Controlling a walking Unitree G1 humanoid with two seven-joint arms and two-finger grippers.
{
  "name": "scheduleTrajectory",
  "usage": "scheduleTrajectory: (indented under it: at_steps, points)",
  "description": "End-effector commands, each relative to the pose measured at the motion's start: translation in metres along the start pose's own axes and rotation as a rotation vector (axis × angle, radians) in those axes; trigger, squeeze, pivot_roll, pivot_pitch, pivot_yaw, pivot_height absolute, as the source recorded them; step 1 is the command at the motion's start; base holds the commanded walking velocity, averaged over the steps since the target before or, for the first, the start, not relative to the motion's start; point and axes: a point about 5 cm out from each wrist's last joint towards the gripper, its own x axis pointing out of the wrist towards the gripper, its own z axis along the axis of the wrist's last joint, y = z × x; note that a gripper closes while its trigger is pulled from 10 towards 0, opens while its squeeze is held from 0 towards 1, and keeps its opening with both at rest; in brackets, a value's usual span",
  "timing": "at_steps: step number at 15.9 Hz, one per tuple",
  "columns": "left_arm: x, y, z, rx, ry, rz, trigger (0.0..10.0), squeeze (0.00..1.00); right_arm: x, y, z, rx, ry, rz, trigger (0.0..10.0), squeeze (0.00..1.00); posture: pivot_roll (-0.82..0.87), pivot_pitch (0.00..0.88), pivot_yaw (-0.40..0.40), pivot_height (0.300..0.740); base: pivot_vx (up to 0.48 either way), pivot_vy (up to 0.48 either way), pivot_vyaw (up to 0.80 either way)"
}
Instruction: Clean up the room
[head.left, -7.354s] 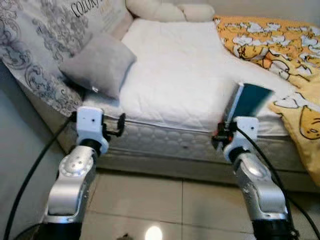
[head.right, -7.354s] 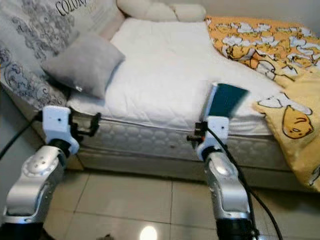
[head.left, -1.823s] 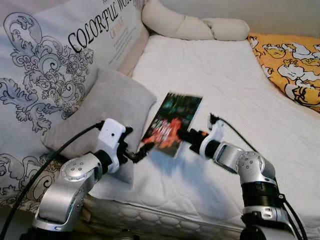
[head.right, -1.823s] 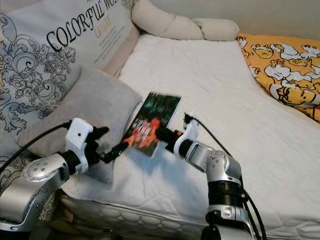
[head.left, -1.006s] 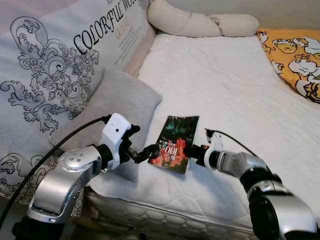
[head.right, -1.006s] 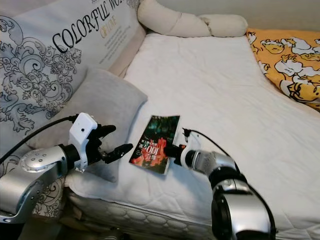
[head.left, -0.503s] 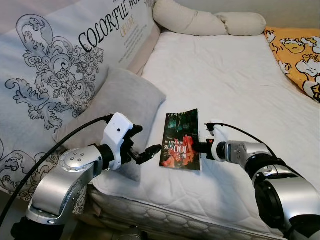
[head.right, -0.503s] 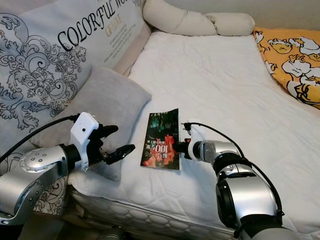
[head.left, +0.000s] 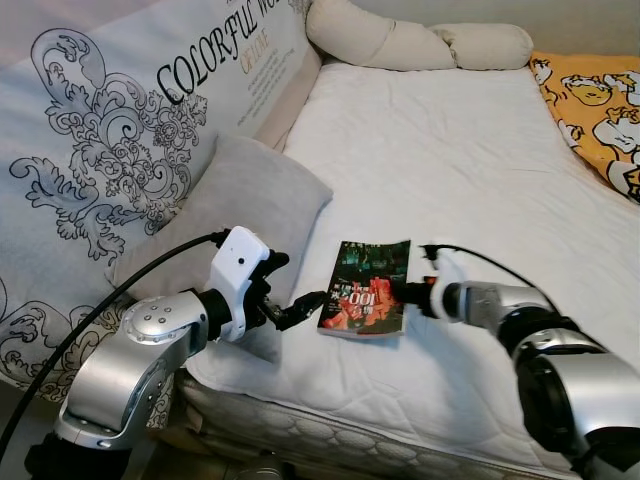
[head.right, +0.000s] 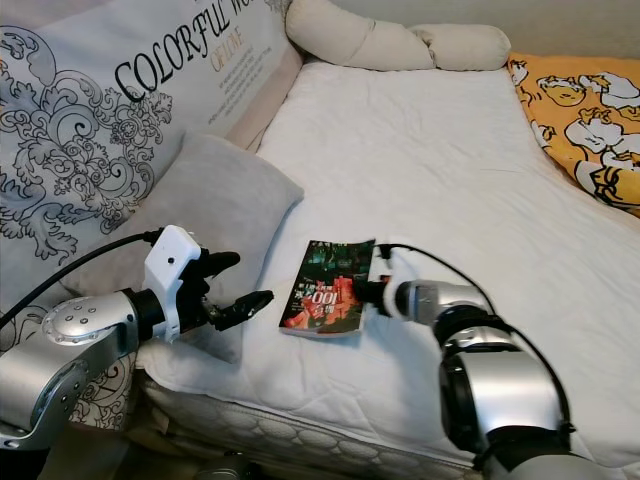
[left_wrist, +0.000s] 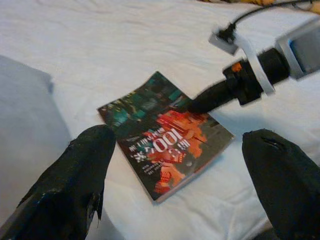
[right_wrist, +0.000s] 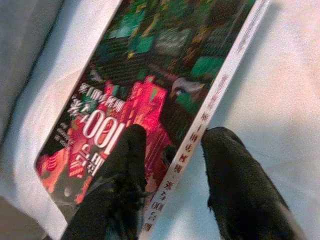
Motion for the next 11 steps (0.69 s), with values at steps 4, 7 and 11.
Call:
scheduleTrajectory:
  at_steps: [4,7,11]
  points:
    - [0.007,0.002,-0.006,0.039,0.055,-0.052,10.0,0.00,-0.011,-0.015,0.005,0.029,-0.051,0.001,10.0,1.00,0.07,0.000,0.071,0.740,0.000,0.000,0.00]
    - [0.010,0.010,-0.026,0.064,0.138,-0.026,10.0,0.00,-0.018,-0.019,0.010,0.054,-0.099,0.081,10.0,1.00,0.04,0.000,0.062,0.740,0.000,0.000,0.00]
    - [0.010,0.014,-0.046,0.055,0.233,-0.001,10.0,0.00,-0.023,-0.017,0.013,0.016,-0.180,0.135,10.0,1.00,0.02,0.000,0.056,0.740,0.000,0.000,0.00]
